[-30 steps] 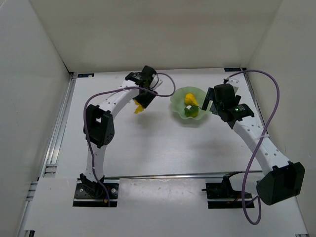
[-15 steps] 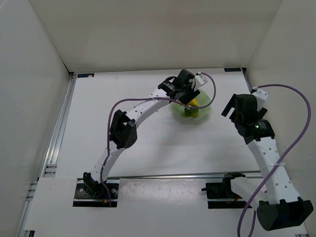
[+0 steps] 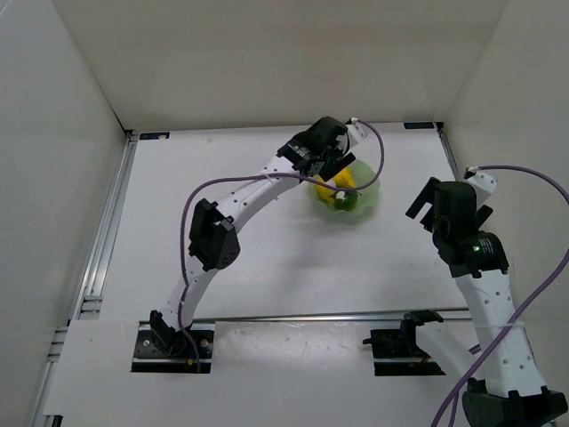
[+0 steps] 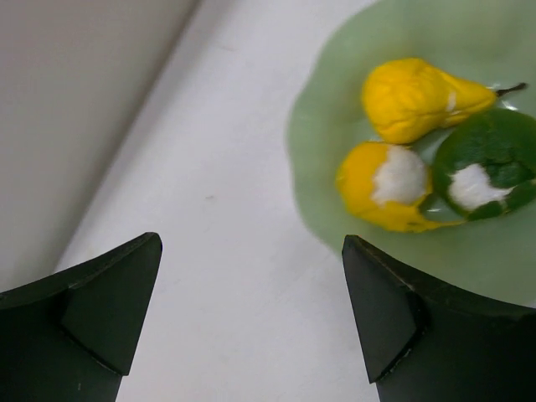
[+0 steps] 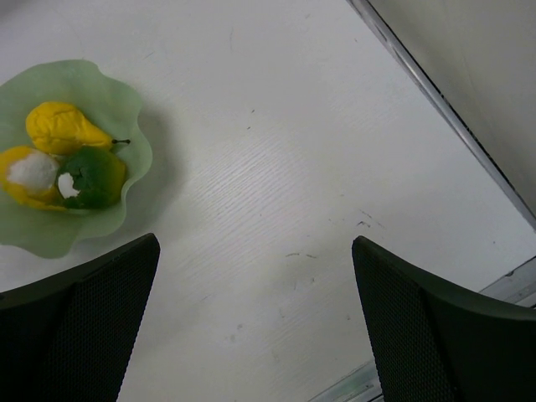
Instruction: Place and organize the fake fruits in the fruit bowl
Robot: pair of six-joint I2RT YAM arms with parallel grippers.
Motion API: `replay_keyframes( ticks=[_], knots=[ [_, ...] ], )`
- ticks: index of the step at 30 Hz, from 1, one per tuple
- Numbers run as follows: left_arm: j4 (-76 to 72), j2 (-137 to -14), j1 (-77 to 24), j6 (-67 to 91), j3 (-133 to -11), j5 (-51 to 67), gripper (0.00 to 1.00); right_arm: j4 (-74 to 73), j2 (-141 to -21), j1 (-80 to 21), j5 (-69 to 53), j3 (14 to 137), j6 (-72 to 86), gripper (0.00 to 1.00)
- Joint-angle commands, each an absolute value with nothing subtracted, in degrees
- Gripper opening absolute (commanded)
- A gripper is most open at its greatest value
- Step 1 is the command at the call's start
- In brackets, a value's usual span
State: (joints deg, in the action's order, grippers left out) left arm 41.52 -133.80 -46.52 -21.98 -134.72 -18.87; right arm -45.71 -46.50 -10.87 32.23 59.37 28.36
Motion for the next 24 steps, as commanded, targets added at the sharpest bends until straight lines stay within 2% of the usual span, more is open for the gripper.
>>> replay_keyframes(
  ticks=[1,6,9,11,14,18,24],
  knots=[
    [39.9,-120.0,-45.4,-24.9,-130.5,-29.6,1.0,-47.8,-46.4,-10.7,28.7,59.5,30.4,1.0],
    [39.9,-101.8,-33.3,-17.2,-110.4,-32.7,1.0,-49.9,-47.1,-10.1,25.4,56.2,32.4,1.0],
    [42.2,-91.9,-19.8,-11.2,-98.6,-32.7,1.0,-50.6,-45.6,-9.3,24.7,53.2,33.0,1.0],
    [44.3,-87.2,-8.5,-8.6,-90.2,-28.3,1.0,-50.6,-45.0,-8.7,22.4,51.9,32.0,1.0],
    [45.8,-78.4,4.4,-10.4,-77.1,-24.2,1.0,-50.6,-45.0,-7.7,20.5,50.4,31.5,1.0],
    [48.8,-72.0,13.6,-11.7,-64.7,-24.2,1.0,-50.6,-45.6,-7.6,18.5,48.2,32.0,1.0],
    [54.7,-68.2,15.4,-11.7,-54.9,-19.3,1.0,-49.6,-45.6,-7.6,16.5,48.8,32.5,1.0]
  ],
)
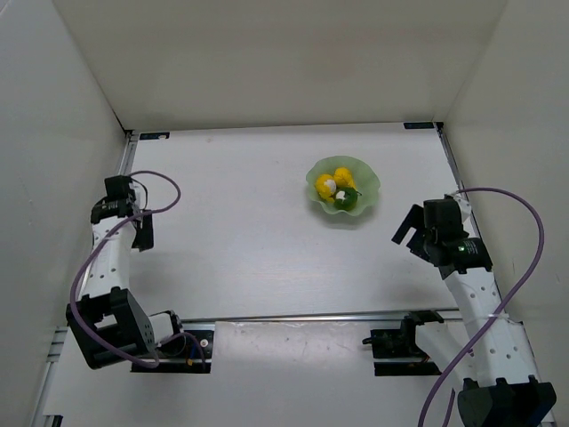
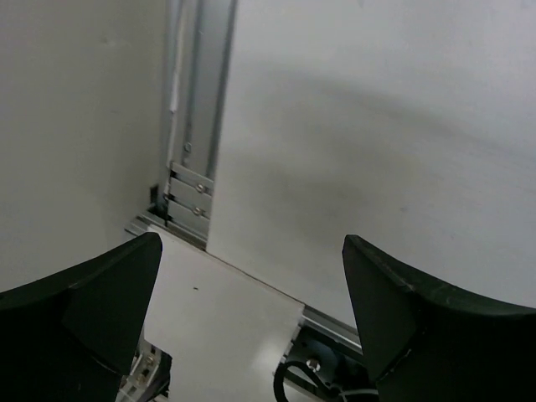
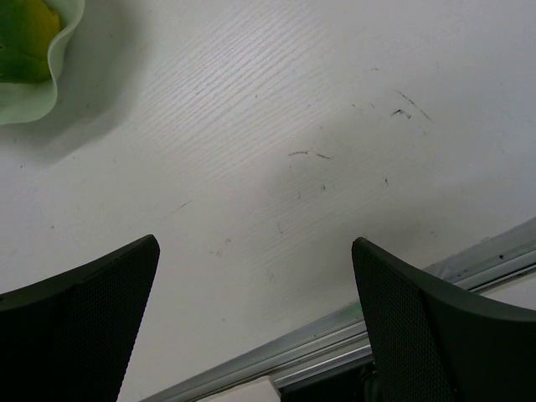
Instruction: Place and organize the fake fruits in the fruit bowl
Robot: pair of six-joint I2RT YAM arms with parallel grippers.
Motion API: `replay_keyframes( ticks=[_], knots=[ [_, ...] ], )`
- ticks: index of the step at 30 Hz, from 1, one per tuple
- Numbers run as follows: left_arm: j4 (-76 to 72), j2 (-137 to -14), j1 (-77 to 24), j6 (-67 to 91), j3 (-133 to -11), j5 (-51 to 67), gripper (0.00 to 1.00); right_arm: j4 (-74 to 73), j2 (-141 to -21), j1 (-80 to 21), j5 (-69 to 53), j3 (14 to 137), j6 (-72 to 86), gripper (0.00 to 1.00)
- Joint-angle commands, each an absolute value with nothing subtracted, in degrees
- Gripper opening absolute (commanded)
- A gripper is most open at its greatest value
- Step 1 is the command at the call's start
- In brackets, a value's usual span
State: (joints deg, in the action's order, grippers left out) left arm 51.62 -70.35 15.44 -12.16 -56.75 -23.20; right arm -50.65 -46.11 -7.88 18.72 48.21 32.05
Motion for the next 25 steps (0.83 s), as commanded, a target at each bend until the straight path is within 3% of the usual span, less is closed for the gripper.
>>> replay_keyframes(
  ticks=[1,20,25],
  knots=[
    [54.8,-67.4,15.4,-11.1,-54.4,-18.7,1.0,-49.6,-46.1,-7.6,16.5,49.3,32.5,1.0],
    [56.5,-67.7,15.4,-7.8,-54.3,-14.9,1.0,-52.8,-36.3,-7.6,16.3,44.2,34.7,1.0],
    [56.5,-64.4,15.4,-9.0,-54.2,-9.2,1.0,-51.3,-37.8,-7.6,12.8,45.4,34.7,1.0]
  ],
)
